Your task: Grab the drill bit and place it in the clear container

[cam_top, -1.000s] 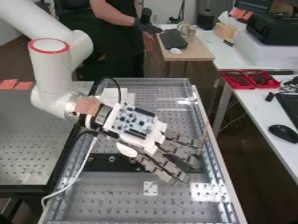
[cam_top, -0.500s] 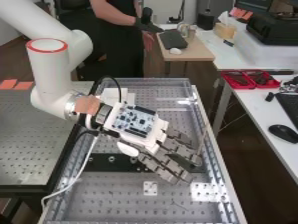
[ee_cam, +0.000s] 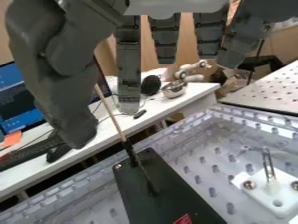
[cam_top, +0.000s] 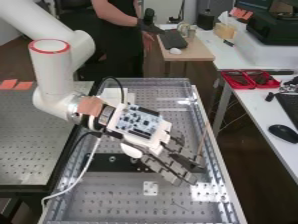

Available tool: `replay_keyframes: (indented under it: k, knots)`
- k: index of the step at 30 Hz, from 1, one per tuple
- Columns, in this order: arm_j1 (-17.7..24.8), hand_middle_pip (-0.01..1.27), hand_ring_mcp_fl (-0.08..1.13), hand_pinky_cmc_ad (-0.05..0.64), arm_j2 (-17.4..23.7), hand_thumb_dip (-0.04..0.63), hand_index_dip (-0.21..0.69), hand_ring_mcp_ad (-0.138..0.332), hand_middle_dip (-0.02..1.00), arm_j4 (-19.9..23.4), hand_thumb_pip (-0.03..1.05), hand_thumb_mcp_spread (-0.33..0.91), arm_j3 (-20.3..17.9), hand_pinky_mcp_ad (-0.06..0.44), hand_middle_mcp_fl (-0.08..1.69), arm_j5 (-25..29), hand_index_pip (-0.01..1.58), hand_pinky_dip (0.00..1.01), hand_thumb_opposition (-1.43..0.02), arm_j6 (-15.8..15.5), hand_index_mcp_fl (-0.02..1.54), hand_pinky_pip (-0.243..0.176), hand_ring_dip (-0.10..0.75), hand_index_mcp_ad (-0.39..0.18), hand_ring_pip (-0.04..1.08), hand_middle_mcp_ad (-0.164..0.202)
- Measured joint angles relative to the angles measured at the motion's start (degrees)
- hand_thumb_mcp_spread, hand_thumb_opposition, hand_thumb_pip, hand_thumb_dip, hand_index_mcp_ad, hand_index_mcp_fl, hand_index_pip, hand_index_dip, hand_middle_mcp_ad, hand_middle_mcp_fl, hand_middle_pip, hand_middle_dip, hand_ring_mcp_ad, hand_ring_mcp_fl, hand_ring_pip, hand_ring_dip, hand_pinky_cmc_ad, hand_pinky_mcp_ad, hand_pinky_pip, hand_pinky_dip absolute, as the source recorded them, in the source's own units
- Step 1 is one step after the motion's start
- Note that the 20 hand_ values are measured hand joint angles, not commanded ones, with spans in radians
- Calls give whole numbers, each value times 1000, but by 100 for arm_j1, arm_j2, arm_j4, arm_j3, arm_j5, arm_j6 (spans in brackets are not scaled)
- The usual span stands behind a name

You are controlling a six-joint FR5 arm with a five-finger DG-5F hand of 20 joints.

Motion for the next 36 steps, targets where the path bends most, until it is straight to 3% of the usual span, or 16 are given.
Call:
replay_keyframes:
  k: [8,20,30,36]
  knots:
    - [5,120,12,391,-207,253,145,262,94,-198,637,367,233,225,0,-127,1281,178,-866,-75,124,-126,-24,-37,63,113]
    - [-38,119,0,365,-309,269,529,262,127,-248,646,361,335,215,2,-265,1522,178,-867,63,21,-126,-24,-40,59,113]
    - [-55,124,0,346,-383,269,562,260,140,-234,646,367,387,215,5,-328,1560,178,-876,85,5,-126,-24,-37,59,115]
    - [-77,124,0,340,-399,269,485,260,138,-191,646,367,383,215,26,-329,1506,178,-876,60,2,-126,-24,-37,63,115]
